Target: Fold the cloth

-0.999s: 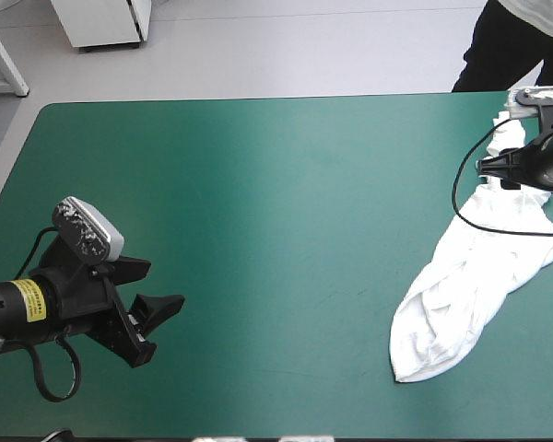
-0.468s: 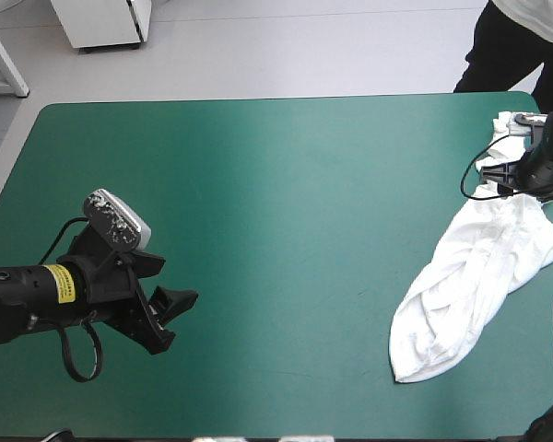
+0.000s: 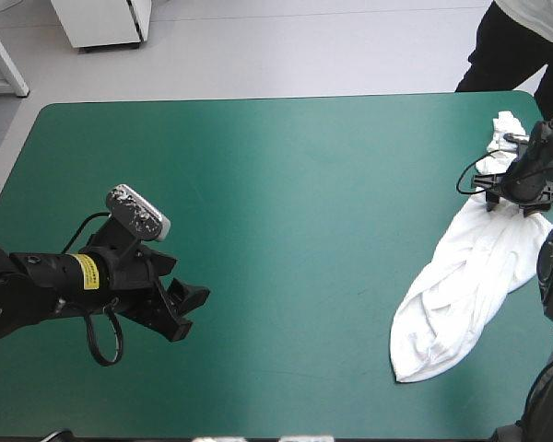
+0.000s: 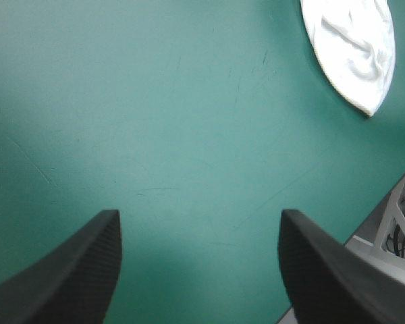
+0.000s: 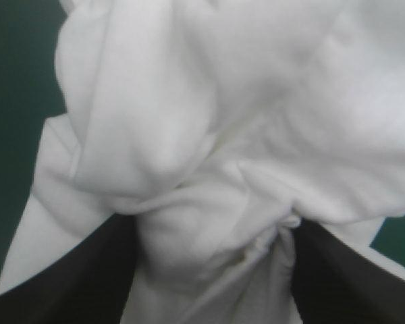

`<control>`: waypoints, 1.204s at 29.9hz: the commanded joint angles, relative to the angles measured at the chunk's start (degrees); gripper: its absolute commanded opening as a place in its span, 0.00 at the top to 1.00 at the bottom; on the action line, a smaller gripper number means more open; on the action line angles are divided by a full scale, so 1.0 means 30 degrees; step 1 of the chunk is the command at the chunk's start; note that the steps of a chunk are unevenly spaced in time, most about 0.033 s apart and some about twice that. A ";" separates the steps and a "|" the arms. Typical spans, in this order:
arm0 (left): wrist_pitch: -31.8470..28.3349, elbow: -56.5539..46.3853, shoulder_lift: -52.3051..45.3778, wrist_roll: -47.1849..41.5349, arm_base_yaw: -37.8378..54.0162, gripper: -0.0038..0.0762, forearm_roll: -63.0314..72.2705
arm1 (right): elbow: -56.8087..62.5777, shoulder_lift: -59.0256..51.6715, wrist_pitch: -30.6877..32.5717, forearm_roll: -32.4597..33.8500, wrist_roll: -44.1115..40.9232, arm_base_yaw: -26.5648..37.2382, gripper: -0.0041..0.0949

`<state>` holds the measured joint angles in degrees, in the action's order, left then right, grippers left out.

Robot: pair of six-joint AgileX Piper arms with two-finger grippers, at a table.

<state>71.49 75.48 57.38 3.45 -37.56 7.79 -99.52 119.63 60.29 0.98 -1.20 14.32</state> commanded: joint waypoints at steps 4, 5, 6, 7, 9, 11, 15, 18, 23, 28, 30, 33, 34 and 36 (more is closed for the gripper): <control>-0.0985 0.0492 -0.0118 -0.0572 -0.0032 0.35 0.0338 | -0.0424 0.0423 0.0794 -0.1570 0.1626 0.0171 0.75; -0.0985 0.0492 -0.0118 -0.0672 -0.0032 0.35 0.0338 | -0.0387 0.0567 0.0911 -0.1941 0.2132 0.0171 0.84; -0.0985 0.0492 -0.0118 -0.0674 -0.0032 0.35 0.0338 | -0.0387 0.0609 0.1085 -0.2648 0.2629 0.0171 0.98; -0.0985 0.0492 -0.0118 -0.0674 -0.0032 0.36 0.0338 | -0.0387 0.0662 0.1222 -0.3124 0.3004 0.0171 0.96; -0.0985 0.0492 -0.0118 -0.0715 -0.0032 0.37 0.0338 | -0.0387 0.0662 0.1552 -0.4151 0.3622 0.0136 0.96; -0.0985 0.0492 -0.0118 -0.0715 -0.0032 0.37 0.0338 | -0.0387 0.0662 0.1996 -0.5272 0.4128 -0.0003 0.96; -0.0985 0.0492 -0.0118 -0.0715 -0.0032 0.38 0.0130 | -0.0387 0.0293 0.2465 -0.6274 0.4399 -0.0979 0.96; -0.1035 0.0492 -0.0118 -0.0715 -0.0032 0.38 0.0130 | -0.0423 -0.0094 0.2385 -0.6750 0.4535 -0.2299 0.96; -0.1113 0.0492 -0.0151 -0.0715 -0.0032 0.38 0.0262 | -0.0462 -0.0218 0.2358 -0.7048 0.4535 -0.4954 0.96; -0.1113 0.0492 -0.0191 -0.0715 -0.0032 0.38 0.0262 | -0.0692 -0.0218 0.1883 -0.7081 0.4535 -0.8504 0.96; -0.1076 0.0492 -0.0191 -0.0715 -0.0032 0.38 0.0262 | -0.1109 -0.0218 0.1456 -0.7081 0.4490 -0.9740 0.96; -0.0962 0.0492 -0.0191 -0.0715 -0.0032 0.38 0.0262 | -0.2041 -0.0177 0.0780 -0.7081 0.4404 -1.1456 0.96; -0.0962 0.0492 -0.0191 -0.0715 -0.0032 0.38 0.0302 | -0.2470 -0.0048 0.0697 -0.7081 0.4330 -1.1986 0.96; -0.0962 0.0492 -0.0191 -0.0715 -0.0032 0.38 0.0349 | -0.3342 0.0174 0.0697 -0.7117 0.4120 -1.2812 0.96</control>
<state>71.26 75.48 57.49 1.59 -37.56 7.67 -105.16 122.41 63.21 -17.49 11.74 -20.88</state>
